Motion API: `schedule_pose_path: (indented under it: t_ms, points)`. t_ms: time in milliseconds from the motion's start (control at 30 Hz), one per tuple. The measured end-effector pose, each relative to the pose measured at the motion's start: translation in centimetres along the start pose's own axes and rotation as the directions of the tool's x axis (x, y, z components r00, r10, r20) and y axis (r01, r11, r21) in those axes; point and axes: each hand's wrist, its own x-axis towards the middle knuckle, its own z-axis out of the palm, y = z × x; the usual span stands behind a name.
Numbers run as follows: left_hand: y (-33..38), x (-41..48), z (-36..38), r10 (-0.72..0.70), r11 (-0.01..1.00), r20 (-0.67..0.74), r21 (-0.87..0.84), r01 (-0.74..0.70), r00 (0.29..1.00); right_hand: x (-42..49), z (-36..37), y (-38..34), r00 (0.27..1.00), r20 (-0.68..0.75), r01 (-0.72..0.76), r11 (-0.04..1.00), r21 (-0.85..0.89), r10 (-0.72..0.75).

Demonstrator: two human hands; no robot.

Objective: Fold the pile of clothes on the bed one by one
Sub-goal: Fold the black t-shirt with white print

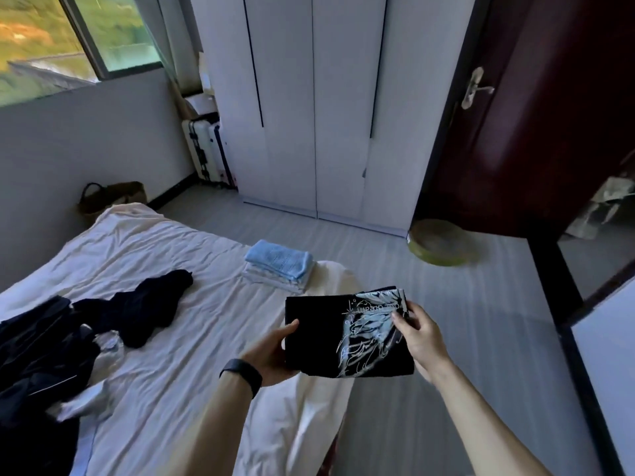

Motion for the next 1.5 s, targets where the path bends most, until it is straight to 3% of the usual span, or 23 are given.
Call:
schedule_pose_path:
  t_ms: [133,233,333,600,1033,1133,1267,1367,1500]
  points:
    - [1.8,4.8,4.6,0.106,0.991,-0.026,0.079,-0.104,0.994,6.2,-2.8,1.5,0.996,0.014,-0.090,0.995,0.048,0.090]
    - [3.6,8.1,7.2,0.214,0.972,-0.093,0.120,-0.203,0.972,10.8,-4.4,1.2,0.995,0.025,-0.097,0.995,0.014,0.097]
    - [6.2,10.7,9.5,0.240,0.957,-0.137,0.199,-0.211,0.961,15.9,-5.5,0.0,0.994,0.024,-0.103,0.992,-0.070,0.105]
    - [16.5,21.8,14.2,0.349,0.921,-0.128,0.228,-0.315,0.928,32.6,-6.5,-4.2,0.998,0.058,0.058,0.937,-0.346,-0.040]
    - [33.7,41.1,22.8,0.513,0.838,-0.145,0.299,-0.457,0.846,59.7,-7.8,-12.3,0.975,0.224,0.064,0.959,-0.277,0.000]
    - [35.6,45.6,24.3,0.554,0.826,-0.264,0.293,-0.482,0.789,66.8,-7.4,-12.9,0.968,0.252,0.065,0.949,-0.309,0.016]
    - [36.6,49.6,27.0,0.556,0.830,-0.468,0.264,-0.492,0.687,75.5,-5.8,-13.8,0.915,0.398,0.097,0.920,-0.379,0.068]
    - [36.3,51.4,28.1,0.497,0.849,-0.612,0.194,-0.492,0.615,80.4,-4.0,-14.4,0.863,0.489,0.116,0.891,-0.440,0.129]
    - [35.0,51.7,28.4,0.346,0.869,-0.727,0.010,-0.495,0.593,84.6,0.3,-14.4,0.764,0.608,0.161,0.848,-0.505,0.217]
